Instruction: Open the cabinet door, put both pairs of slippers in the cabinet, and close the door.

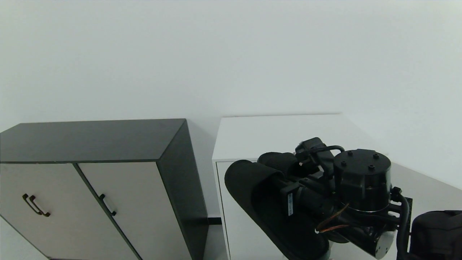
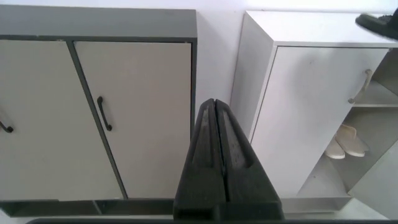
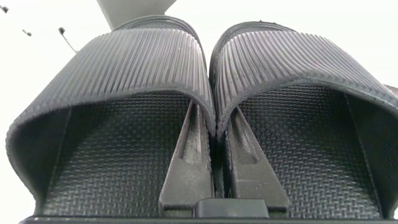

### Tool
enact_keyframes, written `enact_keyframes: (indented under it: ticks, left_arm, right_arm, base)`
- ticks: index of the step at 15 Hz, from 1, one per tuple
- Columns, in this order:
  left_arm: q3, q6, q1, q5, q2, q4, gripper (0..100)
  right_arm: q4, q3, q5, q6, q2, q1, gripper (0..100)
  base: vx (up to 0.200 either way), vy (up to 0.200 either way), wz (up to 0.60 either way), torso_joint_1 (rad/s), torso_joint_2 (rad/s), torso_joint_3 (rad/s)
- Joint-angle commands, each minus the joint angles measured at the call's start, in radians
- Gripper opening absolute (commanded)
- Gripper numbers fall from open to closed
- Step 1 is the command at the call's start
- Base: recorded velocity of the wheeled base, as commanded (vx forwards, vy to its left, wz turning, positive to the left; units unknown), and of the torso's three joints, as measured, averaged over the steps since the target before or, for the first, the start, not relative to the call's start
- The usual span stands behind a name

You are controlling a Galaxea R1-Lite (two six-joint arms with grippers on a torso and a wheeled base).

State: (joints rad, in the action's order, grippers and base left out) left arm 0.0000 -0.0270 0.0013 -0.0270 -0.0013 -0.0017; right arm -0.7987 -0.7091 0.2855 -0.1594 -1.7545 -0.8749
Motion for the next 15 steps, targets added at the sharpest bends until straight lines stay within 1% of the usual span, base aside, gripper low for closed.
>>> enact_keyframes:
  ticks: [1, 2, 15]
  left_arm:
    - [0.000, -0.001, 0.000, -0.001, 0.001, 0.000, 0]
    - [0.000, -0.001, 0.000, -0.001, 0.001, 0.000, 0]
    - [0.000, -0.001, 0.000, -0.001, 0.001, 0.000, 0]
  right_arm:
    - [0.000, 0.002, 0.000, 0.000, -0.003, 0.001, 0]
    - [-0.002, 0.002, 0.000, -0.002, -0.005, 0.001, 0]
    - [-0.036, 0.030, -0.003, 0.003, -0.005, -0.007, 0]
  base:
    - [0.000, 0.000, 0.00, 0.000, 0.00, 0.000]
    - [0.000, 0.000, 0.00, 0.000, 0.00, 0.000]
    - [0.000, -0.200, 0.00, 0.004, 0.00, 0.001]
